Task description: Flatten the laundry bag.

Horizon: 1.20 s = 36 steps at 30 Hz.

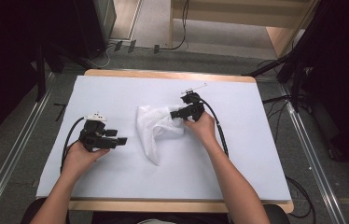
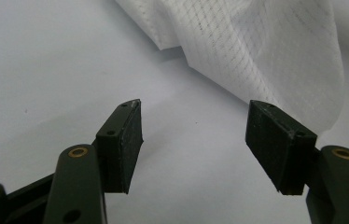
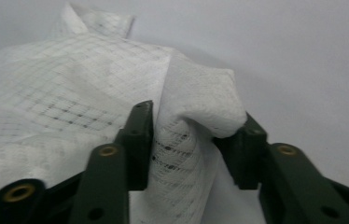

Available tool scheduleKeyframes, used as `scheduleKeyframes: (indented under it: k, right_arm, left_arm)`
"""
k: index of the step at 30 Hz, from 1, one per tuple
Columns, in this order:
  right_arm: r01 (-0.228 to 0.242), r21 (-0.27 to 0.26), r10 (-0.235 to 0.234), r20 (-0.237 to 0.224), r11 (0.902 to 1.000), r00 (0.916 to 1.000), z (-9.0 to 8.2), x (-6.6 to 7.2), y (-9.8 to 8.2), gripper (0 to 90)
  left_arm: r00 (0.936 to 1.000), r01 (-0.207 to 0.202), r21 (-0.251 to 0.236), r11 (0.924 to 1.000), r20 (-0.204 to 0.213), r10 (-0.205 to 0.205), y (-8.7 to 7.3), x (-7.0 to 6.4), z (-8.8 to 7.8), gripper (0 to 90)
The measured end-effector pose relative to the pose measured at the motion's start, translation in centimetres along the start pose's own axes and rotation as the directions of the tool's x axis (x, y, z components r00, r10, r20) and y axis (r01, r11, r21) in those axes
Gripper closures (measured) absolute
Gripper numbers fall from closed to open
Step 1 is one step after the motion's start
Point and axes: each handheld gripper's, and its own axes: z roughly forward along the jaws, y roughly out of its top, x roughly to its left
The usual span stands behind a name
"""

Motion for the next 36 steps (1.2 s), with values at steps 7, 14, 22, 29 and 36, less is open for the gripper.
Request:
scheduleKeyframes:
  k: [7, 14, 22, 29, 36]
  right_arm:
    - [0.081, -0.052, -0.08, 0.016, 0.9954, 0.9966, -2.0, 1.4, 1.0, 80.7]
    - [0.183, -0.082, -0.179, 0.053, 0.9797, 0.9824, -4.0, 4.0, 2.8, 80.7]
    - [0.282, -0.1, -0.279, 0.043, 0.9543, 0.9594, -4.5, 8.3, 4.5, 79.3]
    - [0.332, -0.104, -0.334, 0.001, 0.9376, 0.9427, -2.9, 11.7, 4.2, 78.7]
    - [0.351, -0.094, -0.357, -0.053, 0.9316, 0.9326, -0.9, 13.8, 4.0, 77.5]
  left_arm:
    - [1.0, 0.001, 0.002, 1.0, -0.001, -0.001, 0.0, 0.1, 0.0, 37.3]
    - [1.0, -0.002, -0.002, 1.0, 0.0, 0.002, 0.0, 0.0, 0.0, 37.4]
    - [0.9999, 0.009, -0.021, 0.9997, -0.01, -0.009, 0.0, 0.3, -0.4, 37.8]
    - [0.9966, 0.058, -0.066, 0.9962, -0.055, -0.061, -0.2, 1.7, -2.3, 39.7]
    - [0.9873, 0.114, -0.114, 0.9869, -0.097, -0.125, -0.7, 3.5, -4.4, 43.5]
